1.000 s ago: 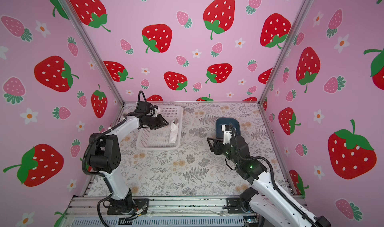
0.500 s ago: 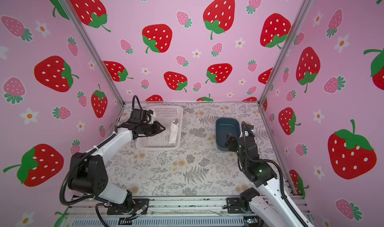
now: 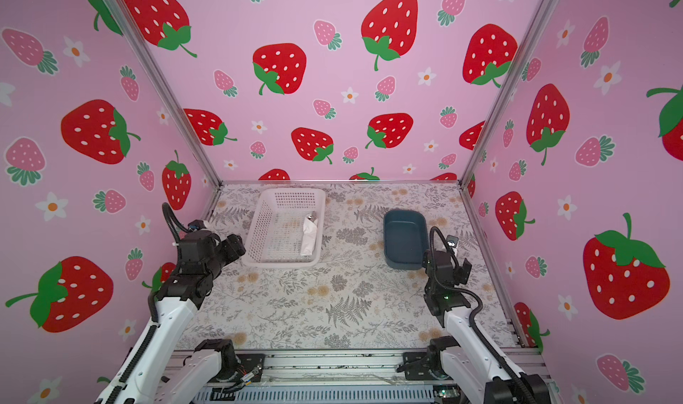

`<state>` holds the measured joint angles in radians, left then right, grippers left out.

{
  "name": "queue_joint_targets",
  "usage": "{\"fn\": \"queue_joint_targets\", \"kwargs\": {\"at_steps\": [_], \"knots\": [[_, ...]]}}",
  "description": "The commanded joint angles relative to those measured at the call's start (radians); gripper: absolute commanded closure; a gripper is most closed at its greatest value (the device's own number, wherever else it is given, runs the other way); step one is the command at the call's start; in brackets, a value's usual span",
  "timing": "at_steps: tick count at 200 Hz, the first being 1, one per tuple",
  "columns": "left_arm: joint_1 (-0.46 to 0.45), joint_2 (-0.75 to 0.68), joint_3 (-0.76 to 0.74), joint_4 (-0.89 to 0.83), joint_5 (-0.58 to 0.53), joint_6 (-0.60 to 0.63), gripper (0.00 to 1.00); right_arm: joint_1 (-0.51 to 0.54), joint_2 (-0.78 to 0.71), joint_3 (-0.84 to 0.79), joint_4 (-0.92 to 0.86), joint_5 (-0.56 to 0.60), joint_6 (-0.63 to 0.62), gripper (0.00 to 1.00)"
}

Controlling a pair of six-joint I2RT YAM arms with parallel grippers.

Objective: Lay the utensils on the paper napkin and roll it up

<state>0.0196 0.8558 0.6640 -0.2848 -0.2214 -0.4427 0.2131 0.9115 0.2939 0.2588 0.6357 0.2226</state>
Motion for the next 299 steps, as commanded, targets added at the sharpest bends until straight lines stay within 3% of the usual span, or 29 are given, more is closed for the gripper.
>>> {"fn": "queue_joint_targets", "kwargs": {"at_steps": [1, 10, 26, 55, 74, 87, 129, 161, 166, 179, 195, 202, 208, 215, 227, 232, 238, 299], "knots": [[0.005, -0.008, -0.119, 0.215, -0.299, 0.125, 0.16, -0.042, 0.067, -0.032, 0.324, -0.021, -0.111, 0.02], [0.006, 0.001, -0.193, 0.335, -0.309, 0.165, 0.15, -0.047, 0.096, -0.063, 0.408, -0.07, -0.145, 0.02], [0.004, 0.032, -0.286, 0.518, -0.217, 0.211, 0.13, -0.06, 0.149, -0.105, 0.571, -0.226, -0.199, 0.02], [-0.006, 0.131, -0.333, 0.677, -0.102, 0.244, 0.13, -0.062, 0.292, -0.152, 0.83, -0.386, -0.233, 0.02], [-0.024, 0.209, -0.346, 0.769, -0.075, 0.258, 0.14, -0.061, 0.391, -0.17, 0.967, -0.421, -0.24, 0.0], [-0.039, 0.256, -0.358, 0.832, -0.059, 0.307, 0.14, -0.063, 0.385, -0.17, 0.962, -0.49, -0.275, 0.0], [-0.045, 0.405, -0.395, 1.095, 0.013, 0.348, 0.14, -0.07, 0.438, -0.183, 1.059, -0.513, -0.268, 0.0], [-0.044, 0.515, -0.381, 1.199, 0.05, 0.395, 0.15, -0.063, 0.706, -0.222, 1.43, -0.569, -0.283, 0.0], [-0.044, 0.533, -0.383, 1.225, 0.05, 0.395, 0.14, -0.058, 0.693, -0.216, 1.414, -0.554, -0.286, 0.0], [-0.042, 0.584, -0.39, 1.284, 0.054, 0.402, 0.14, -0.058, 0.622, -0.152, 1.172, -0.49, -0.262, 0.0], [-0.042, 0.67, -0.382, 1.345, 0.036, 0.395, 0.14, -0.052, 0.674, -0.108, 1.182, -0.418, -0.244, 0.0], [-0.042, 0.696, -0.365, 1.375, 0.0, 0.386, 0.14, -0.051, 0.658, -0.078, 1.091, -0.392, -0.234, 0.0], [-0.041, 0.677, -0.341, 1.296, -0.01, 0.373, 0.14, -0.05, 0.656, -0.053, 1.034, -0.375, -0.225, 0.0], [-0.037, 0.659, -0.309, 1.194, -0.014, 0.361, 0.13, -0.051, 0.672, -0.046, 1.05, -0.367, -0.223, 0.0], [-0.035, 0.69, -0.287, 1.206, -0.051, 0.349, 0.13, -0.05, 0.663, -0.056, 1.057, -0.361, -0.223, 0.0], [-0.035, 0.683, -0.27, 1.159, -0.057, 0.345, 0.0, -0.05, 0.661, -0.054, 1.048, -0.36, -0.223, 0.0], [-0.036, 0.676, -0.251, 1.102, -0.062, 0.339, 0.01, -0.049, 0.666, -0.051, 1.051, -0.36, -0.223, 0.0], [-0.041, 0.686, -0.242, 1.1, -0.07, 0.347, 0.01, -0.052, 0.665, -0.047, 1.039, -0.361, -0.223, 0.0]]}}
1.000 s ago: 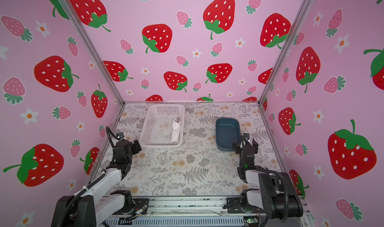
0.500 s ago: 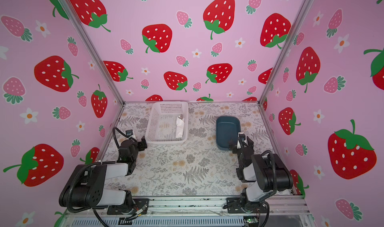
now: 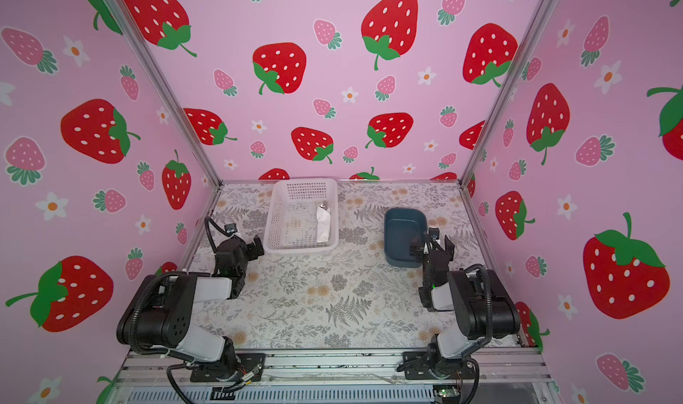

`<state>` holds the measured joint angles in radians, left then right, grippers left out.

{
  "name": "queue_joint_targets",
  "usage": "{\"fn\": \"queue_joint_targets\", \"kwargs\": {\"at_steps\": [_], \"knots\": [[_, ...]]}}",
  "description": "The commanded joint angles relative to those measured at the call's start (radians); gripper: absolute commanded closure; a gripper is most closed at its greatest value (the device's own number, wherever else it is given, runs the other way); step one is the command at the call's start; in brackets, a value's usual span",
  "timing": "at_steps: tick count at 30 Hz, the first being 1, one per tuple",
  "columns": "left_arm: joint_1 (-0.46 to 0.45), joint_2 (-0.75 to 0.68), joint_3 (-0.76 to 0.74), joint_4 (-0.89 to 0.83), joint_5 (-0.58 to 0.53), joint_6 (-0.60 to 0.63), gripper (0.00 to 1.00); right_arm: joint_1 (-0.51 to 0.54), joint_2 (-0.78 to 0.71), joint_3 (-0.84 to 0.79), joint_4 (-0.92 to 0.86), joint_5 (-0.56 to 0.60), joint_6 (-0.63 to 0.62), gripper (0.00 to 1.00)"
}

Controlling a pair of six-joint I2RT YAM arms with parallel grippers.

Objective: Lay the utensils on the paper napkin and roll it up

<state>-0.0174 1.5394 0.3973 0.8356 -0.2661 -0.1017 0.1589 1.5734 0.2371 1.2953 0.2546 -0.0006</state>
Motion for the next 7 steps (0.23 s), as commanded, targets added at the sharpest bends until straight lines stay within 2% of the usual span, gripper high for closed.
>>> {"fn": "queue_joint_targets", "kwargs": {"at_steps": [1, 7], "knots": [[-0.004, 0.003, 0.025, -0.019, -0.025, 0.006, 0.01, 0.002, 0.004, 0.011, 0.002, 0.02, 0.001, 0.0], [-0.014, 0.005, 0.031, -0.025, -0.04, 0.013, 0.01, 0.001, 0.002, 0.011, -0.001, 0.019, 0.002, 0.0]]}}
